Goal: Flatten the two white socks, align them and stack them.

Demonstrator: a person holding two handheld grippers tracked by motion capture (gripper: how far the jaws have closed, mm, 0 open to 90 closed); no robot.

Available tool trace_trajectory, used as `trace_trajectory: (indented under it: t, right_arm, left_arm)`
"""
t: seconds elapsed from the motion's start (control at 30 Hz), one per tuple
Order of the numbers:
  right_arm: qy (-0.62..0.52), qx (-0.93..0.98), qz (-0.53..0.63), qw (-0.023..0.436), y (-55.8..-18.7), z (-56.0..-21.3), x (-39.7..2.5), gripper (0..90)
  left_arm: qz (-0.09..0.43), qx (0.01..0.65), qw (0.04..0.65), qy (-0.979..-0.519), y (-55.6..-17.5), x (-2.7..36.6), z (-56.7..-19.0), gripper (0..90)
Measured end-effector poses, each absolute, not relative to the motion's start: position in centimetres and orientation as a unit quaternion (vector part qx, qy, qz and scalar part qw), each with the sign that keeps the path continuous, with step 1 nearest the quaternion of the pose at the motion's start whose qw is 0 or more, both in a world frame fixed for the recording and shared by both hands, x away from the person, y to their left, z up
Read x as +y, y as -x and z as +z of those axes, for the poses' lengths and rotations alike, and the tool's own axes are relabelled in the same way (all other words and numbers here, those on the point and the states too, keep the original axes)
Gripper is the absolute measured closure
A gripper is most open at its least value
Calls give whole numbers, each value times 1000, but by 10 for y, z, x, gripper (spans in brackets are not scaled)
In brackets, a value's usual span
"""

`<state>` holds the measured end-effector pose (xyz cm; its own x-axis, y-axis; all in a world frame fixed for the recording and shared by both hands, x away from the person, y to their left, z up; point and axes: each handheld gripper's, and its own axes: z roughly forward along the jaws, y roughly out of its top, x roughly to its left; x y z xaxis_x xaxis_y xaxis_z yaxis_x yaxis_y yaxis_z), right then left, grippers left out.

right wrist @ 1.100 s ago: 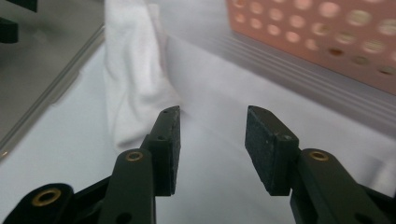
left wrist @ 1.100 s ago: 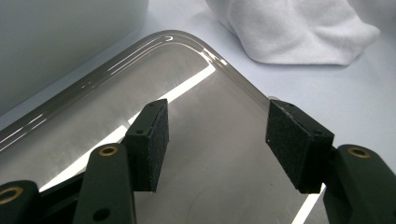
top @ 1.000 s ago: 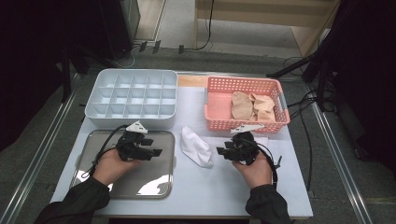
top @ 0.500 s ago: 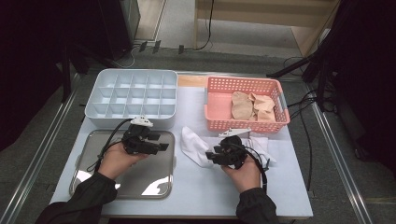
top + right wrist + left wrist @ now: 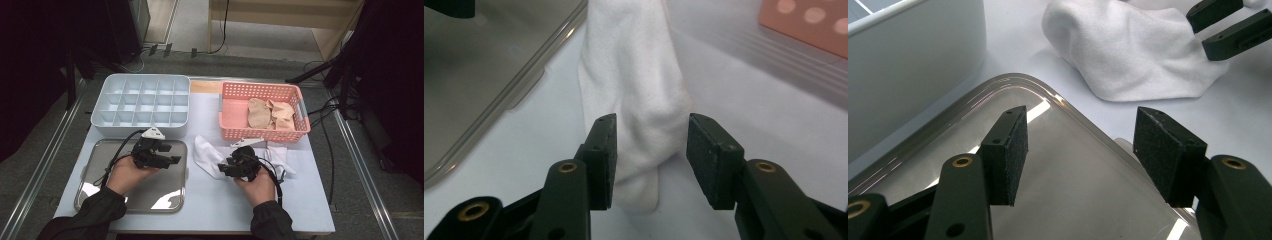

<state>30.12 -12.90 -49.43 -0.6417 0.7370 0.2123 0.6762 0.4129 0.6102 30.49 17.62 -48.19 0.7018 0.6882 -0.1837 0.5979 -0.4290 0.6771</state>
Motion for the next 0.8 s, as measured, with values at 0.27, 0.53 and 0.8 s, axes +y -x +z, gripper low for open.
trace_trajectory:
  t: [0.27, 0.53, 0.8]
  right_arm:
    - [-420, 842, 337, 43, -305, -500, -123, 587]
    - [-424, 844, 327, 38, -312, -507, -123, 776]
    - [-431, 837, 335, 25, -308, -497, -135, 876]
  left_arm:
    - [64, 380, 369, -846, -305, 177, -483, 403]
    - [64, 380, 371, -845, -305, 176, -485, 403]
    - [66, 379, 376, -843, -306, 175, -485, 405]
